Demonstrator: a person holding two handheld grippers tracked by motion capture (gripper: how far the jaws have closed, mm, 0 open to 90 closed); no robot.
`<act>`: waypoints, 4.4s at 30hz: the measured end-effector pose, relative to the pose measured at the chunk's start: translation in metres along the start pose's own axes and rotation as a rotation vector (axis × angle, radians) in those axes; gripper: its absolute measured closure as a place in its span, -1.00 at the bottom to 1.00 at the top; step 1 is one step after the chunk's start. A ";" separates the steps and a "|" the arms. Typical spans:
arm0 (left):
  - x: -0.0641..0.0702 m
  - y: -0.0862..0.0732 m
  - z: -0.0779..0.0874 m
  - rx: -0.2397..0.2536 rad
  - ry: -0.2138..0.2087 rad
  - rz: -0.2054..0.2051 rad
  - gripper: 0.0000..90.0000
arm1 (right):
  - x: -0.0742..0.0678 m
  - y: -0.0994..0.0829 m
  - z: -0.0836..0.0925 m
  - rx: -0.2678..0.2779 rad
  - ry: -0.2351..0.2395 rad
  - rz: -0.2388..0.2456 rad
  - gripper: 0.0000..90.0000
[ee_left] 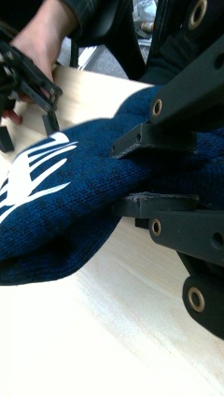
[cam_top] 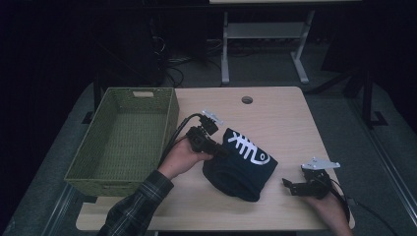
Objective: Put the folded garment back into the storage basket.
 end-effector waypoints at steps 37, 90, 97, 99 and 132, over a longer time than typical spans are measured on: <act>-0.002 0.011 0.151 0.049 0.112 0.014 0.65 | 0.000 0.000 0.000 0.002 -0.001 0.000 -0.78; -0.028 -0.115 0.283 0.203 0.285 0.230 0.66 | 0.002 0.001 -0.001 0.007 -0.015 -0.012 -0.77; -0.038 -0.143 0.283 0.219 0.283 0.278 0.66 | 0.002 0.001 -0.001 0.007 -0.015 -0.013 -0.77; -0.041 -0.150 0.280 0.219 0.277 0.290 0.66 | 0.002 0.001 -0.001 0.008 -0.016 -0.014 -0.77; -0.074 -0.194 0.231 0.186 0.229 0.411 0.66 | 0.002 0.001 -0.001 0.008 -0.016 -0.013 -0.77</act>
Point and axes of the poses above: each handheld gripper's, and its own axes: z roughly backward along the jaws, y roughly out of its top, x roughly to its right, the point moved 4 cm from there along -z, roughly forward along the jaws, and after that the axes turned 12 degrees about -z, right-handed, at the moved point
